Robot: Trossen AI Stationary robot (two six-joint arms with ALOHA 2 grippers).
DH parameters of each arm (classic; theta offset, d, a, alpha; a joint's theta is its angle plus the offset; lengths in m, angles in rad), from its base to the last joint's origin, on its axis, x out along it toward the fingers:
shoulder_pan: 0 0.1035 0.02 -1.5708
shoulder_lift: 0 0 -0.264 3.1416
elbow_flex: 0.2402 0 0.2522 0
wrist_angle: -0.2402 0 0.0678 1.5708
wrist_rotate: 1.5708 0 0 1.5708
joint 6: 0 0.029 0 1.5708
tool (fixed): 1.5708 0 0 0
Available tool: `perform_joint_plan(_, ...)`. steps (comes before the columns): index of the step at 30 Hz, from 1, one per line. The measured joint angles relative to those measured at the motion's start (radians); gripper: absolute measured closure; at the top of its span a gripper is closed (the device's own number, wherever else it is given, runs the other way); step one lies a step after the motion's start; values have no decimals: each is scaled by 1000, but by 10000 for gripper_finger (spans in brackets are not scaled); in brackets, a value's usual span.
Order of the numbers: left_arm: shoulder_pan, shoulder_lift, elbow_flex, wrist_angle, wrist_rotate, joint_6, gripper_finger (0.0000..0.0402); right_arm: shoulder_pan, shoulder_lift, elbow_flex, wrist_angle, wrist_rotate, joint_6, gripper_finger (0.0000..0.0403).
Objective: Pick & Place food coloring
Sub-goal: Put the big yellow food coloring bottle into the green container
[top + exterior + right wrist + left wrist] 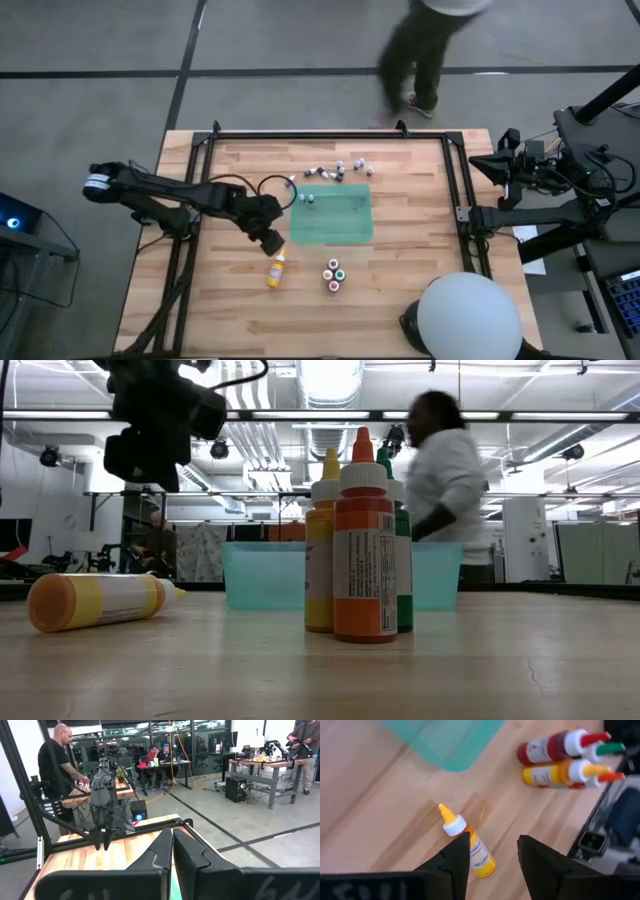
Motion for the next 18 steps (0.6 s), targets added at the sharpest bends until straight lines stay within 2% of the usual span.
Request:
perform_joint_plan(8, 0, 79, 41, -23, 6, -262, 266, 0, 0, 0, 0, 0, 0, 394)
perform_joint_plan(18, -3, 166, 166, -150, 12, -290, 266, 0, 0, 0, 0, 0, 2, 394)
